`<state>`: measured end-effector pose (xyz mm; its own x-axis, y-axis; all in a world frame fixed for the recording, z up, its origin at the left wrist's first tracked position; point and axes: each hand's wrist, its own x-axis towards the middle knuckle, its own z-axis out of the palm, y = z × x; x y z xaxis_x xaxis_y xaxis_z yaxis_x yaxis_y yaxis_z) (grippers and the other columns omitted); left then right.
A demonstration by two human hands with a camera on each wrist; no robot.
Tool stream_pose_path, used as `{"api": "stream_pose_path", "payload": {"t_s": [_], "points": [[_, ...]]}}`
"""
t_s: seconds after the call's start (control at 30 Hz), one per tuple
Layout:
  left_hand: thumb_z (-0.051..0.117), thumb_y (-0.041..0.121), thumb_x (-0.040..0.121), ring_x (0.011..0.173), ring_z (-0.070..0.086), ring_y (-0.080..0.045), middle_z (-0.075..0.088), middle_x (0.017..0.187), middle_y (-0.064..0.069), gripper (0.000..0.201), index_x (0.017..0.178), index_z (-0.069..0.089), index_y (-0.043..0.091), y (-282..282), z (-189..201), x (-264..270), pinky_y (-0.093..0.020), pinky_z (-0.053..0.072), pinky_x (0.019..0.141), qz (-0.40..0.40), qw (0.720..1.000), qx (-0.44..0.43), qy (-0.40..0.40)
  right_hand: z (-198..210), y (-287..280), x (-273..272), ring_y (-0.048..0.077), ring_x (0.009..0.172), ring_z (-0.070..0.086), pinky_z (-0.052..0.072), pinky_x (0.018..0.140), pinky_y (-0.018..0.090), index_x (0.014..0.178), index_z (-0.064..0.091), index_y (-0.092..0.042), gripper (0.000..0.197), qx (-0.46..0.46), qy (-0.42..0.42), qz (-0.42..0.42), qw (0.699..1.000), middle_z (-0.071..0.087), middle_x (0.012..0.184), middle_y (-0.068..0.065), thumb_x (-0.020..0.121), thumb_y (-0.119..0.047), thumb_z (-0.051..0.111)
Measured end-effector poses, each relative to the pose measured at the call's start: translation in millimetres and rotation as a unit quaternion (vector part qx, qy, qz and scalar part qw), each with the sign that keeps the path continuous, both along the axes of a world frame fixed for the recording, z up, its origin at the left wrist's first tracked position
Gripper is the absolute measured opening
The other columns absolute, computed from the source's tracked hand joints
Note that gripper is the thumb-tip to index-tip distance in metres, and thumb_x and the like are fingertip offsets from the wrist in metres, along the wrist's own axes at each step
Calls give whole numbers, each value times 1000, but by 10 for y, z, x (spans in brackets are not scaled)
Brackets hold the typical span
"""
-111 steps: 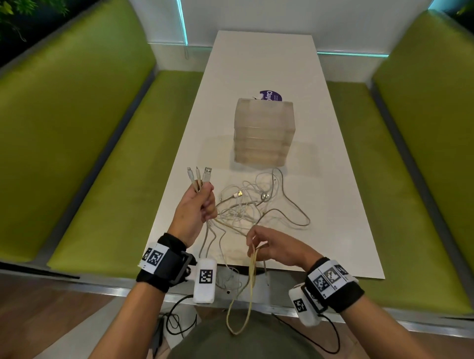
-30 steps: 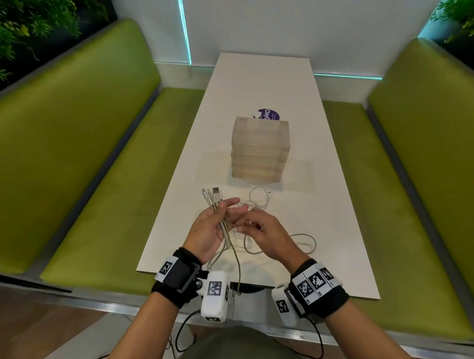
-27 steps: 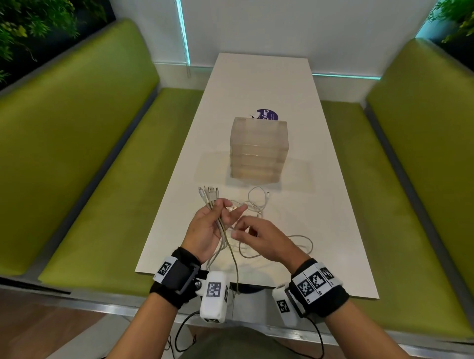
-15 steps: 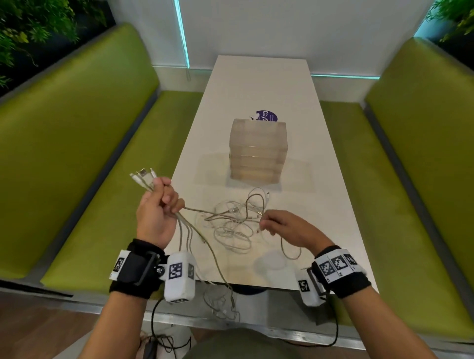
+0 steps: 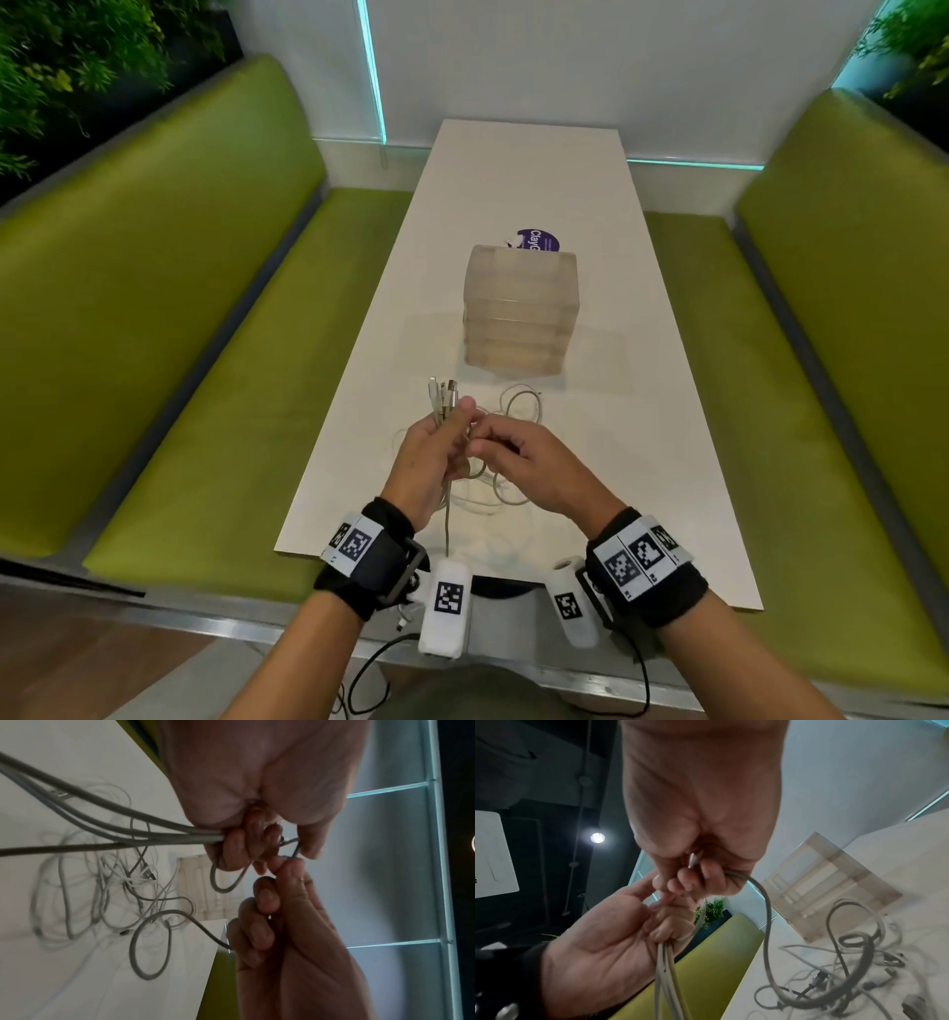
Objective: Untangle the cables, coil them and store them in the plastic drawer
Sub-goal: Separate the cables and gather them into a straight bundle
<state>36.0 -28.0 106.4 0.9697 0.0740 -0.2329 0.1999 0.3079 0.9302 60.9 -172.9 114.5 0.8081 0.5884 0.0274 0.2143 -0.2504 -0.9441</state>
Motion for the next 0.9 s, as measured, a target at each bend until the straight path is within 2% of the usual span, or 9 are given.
{"api": "stream_pose_path", "payload": {"t_s": [0.07,0.17,0.27,0.4,0.5,0.6,0.77,0.83,0.9], "points": [[53,35,94,42,22,-8,30,45,8,32,75,60,10,0,8,11,-20,23,42,16,1000,18,-6,-28,13,-13,-4,55,46,34,57,10,79,55,-18,18,-14,7,-6,1000,53,60,-18,96,-14,54],[46,29,99,39,21,-6,27,43,10,33,72,52,11,91,44,32,-18,23,39,74,997,-3,-26,-73,-57,41,0,58,48,39,59,13,79,55,-24,18,-79,10,12,997,53,66,-12,96,-21,53],[40,27,101,39,17,-5,26,42,10,34,71,47,13,355,141,77,-17,21,38,145,986,-67,-47,-169,-244,152,0,69,55,45,70,21,82,59,-24,18,-135,-2,5,991,61,76,-12,97,-24,50],[39,26,102,43,12,-9,26,44,11,33,72,46,14,653,199,81,-21,15,43,208,969,-104,-87,-259,-398,327,3,76,56,42,73,19,86,62,-18,17,-168,-47,-14,985,63,81,-12,98,-23,51],[40,29,101,47,10,-13,27,43,12,32,74,47,14,696,183,49,-22,15,43,223,964,-107,-96,-316,-421,442,5,81,55,40,73,22,86,63,-15,17,-176,-68,-49,981,61,79,-13,97,-23,52],[42,29,100,42,14,-7,27,43,11,32,74,49,13,658,108,35,-21,16,42,219,968,-83,-85,-378,-424,479,18,84,57,44,77,33,82,61,-15,17,-145,-76,-106,981,64,81,-2,96,-23,54],[53,30,95,45,29,-7,32,52,8,30,85,64,3,294,-54,1,-21,30,44,89,985,145,-13,-229,-182,327,11,81,56,42,74,22,83,65,-20,11,-54,-101,-110,987,62,83,-1,93,-23,60],[56,29,94,44,30,-7,33,53,7,33,89,61,-3,119,-82,-4,-20,30,44,46,987,153,-7,-158,-47,247,10,80,57,43,73,19,84,67,-17,10,-19,-103,-102,989,63,83,0,92,-21,62],[56,29,93,44,28,-6,32,54,6,28,84,59,3,19,-69,-4,-18,28,42,23,989,145,-13,-84,9,198,12,79,60,46,73,22,84,67,-18,11,9,-74,-109,991,66,82,-1,93,-20,60]]}}
